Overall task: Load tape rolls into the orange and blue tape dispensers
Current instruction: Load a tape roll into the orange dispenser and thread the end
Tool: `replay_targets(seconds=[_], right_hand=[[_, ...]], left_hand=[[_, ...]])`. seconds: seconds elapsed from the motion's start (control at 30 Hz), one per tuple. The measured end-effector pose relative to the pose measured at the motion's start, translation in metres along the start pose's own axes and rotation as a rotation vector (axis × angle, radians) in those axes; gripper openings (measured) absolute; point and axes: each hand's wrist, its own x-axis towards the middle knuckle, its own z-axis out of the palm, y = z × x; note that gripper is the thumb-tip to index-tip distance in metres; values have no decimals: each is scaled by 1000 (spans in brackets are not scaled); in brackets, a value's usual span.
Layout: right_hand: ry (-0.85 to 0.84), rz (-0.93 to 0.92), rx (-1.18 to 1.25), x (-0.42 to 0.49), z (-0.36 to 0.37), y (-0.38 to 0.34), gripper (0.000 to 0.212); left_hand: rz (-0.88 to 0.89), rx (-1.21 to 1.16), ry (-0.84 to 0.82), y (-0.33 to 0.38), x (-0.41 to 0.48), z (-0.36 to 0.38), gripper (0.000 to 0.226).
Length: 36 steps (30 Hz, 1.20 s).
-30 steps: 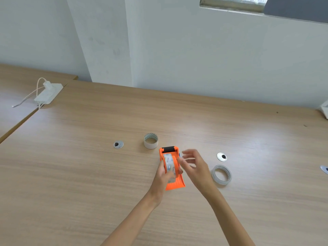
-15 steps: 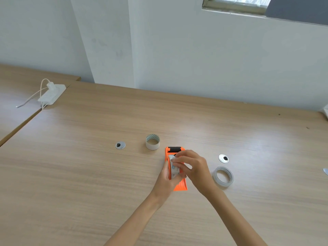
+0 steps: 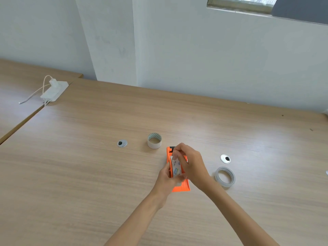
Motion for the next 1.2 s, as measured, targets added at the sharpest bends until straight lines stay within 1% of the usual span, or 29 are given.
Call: replay_targets(seconds=[0.07, 0.13, 0.2, 0.27, 0.33, 0.37, 0.43, 0.5, 0.57, 0.63, 0.7, 0.8, 0.87, 0.9, 0.93, 1.0, 1.07, 1.13, 1.2], right_hand=[[4, 25, 12, 2, 3, -2, 17], [-6, 61, 46, 5, 4, -3, 20], [-18, 120, 116, 8, 3, -5, 25], [-6, 154, 204, 12, 2, -8, 27], [35, 173, 256, 19, -2, -11, 27], [72, 192, 273, 26, -5, -11, 28], [147, 257, 294, 41, -15, -9, 28], [170, 313, 261, 53, -23, -5, 25], [149, 334, 243, 57, -25, -1, 21], [118, 334, 300, 54, -24, 1, 19], [69, 331, 360, 49, -24, 2, 21], [-64, 426, 496, 43, -26, 3, 24], [-161, 506, 641, 39, -29, 8, 34], [-191, 516, 692, 38, -30, 10, 36], [-210, 498, 705, 37, -32, 11, 34], [-231, 409, 619, 34, -33, 10, 24], [-238, 337, 518, 31, -31, 6, 27], [-204, 310, 498, 32, -29, 3, 29], [-156, 310, 507, 35, -27, 0, 29]], left_hand=[[-10, -28, -54, 4, 2, -1, 41], [-20, -79, -106, 7, 2, -1, 38], [-20, -85, -137, 13, 1, 0, 27], [27, -22, -127, 17, -1, 3, 5], [73, 50, -91, 19, -4, 8, 18], [82, 56, -91, 20, -6, 11, 20], [92, 35, -114, 17, -9, 16, 26], [83, 17, -139, 15, -11, 18, 31], [73, 1, -143, 16, -10, 19, 37], [55, -3, -122, 19, -7, 20, 53], [27, -7, -65, 20, -4, 19, 60], [15, -31, 6, 21, 0, 18, 52], [5, -18, 36, 22, 1, 19, 42], [1, -18, 50, 23, 2, 20, 38], [0, -14, 67, 24, 3, 21, 35], [19, -1, 106, 25, 5, 22, 29], [40, 21, 148, 25, 7, 23, 30], [53, 39, 176, 26, 8, 26, 32], [50, 28, 160, 28, 7, 27, 24]])
